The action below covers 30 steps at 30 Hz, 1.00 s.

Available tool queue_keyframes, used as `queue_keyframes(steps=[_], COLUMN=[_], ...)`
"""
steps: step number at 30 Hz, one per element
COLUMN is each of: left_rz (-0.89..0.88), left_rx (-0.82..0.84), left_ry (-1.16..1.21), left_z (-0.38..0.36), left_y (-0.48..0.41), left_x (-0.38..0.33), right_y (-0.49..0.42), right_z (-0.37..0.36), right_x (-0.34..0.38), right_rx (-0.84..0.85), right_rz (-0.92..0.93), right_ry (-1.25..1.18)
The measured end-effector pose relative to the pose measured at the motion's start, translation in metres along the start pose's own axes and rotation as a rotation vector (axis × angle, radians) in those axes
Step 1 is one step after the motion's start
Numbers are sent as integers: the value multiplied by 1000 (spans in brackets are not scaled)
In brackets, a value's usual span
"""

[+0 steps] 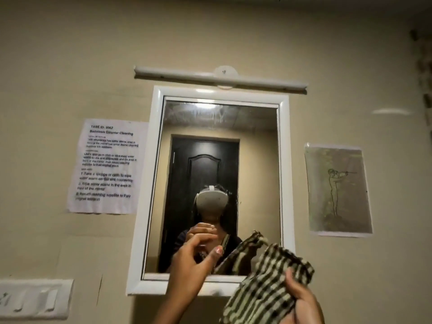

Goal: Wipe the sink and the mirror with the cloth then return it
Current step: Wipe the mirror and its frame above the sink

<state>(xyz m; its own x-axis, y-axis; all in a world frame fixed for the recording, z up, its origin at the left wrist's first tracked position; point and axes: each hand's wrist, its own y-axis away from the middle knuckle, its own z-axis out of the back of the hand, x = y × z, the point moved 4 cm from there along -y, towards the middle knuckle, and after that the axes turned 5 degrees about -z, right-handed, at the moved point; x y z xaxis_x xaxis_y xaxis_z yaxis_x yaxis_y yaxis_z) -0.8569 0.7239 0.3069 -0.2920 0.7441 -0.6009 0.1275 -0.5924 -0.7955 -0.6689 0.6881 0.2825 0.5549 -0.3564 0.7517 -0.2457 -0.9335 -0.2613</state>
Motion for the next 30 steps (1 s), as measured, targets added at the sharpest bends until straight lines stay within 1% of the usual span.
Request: queue_keyframes(steps=[1,2,3,4,5,6,7,9,12,14,17,19,21,23,25,28,30], left_rz=[-35,-74,-109,-140,-165,-177,-170,-155,-161,-140,-128,-105,-108,-165,-221,-285,-298], left_rx=[-63,-120,-167,-206,-241,-272,-298,-350,-441,-517,-609,-659,-726,-784,-814,-859,-850], left_ry=[6,3,-10,-36,-84,-140,-199,-298,-404,-396,-394,-374,-408,-497,-578,-588,-549], left_z=[8,15,22,29,37,45,53,68,89,101,109,105,98,94,93,96,97], left_y=[-9,-15,-23,-30,-36,-43,-48,-61,-77,-85,-97,-106,-110,-112,-112,-115,-120], left_x=[-5,-10,-15,-18,-22,-24,-27,-31,-33,-30,-24,-20,-15,-4,8,21,24], right_y=[-14,-19,-31,-41,-57,-66,-80,-114,-131,-134,-146,-155,-164,-172,-182,-203,-215], right_z=[-7,-16,-22,-37,-49,-63,-74,-90,-103,-107,-120,-140,-167,-191,-207,-214,-216], right_x=[4,15,27,36,38,40,39,33,29,27,30,41,62,94,133,194,219], right_rx=[-28,-84,-177,-260,-321,-355,-458,-600,-692,-730,-751,-722,-630,-519,-471,-511,-531], right_rz=[-8,44,164,282,406,479,543,701,755,738,697,709,758,829,864,857,819], right_ry=[-80,-116,5,177,399,577,709,851,1005,1046,1092,1128,1114,1057,1038,1007,962])
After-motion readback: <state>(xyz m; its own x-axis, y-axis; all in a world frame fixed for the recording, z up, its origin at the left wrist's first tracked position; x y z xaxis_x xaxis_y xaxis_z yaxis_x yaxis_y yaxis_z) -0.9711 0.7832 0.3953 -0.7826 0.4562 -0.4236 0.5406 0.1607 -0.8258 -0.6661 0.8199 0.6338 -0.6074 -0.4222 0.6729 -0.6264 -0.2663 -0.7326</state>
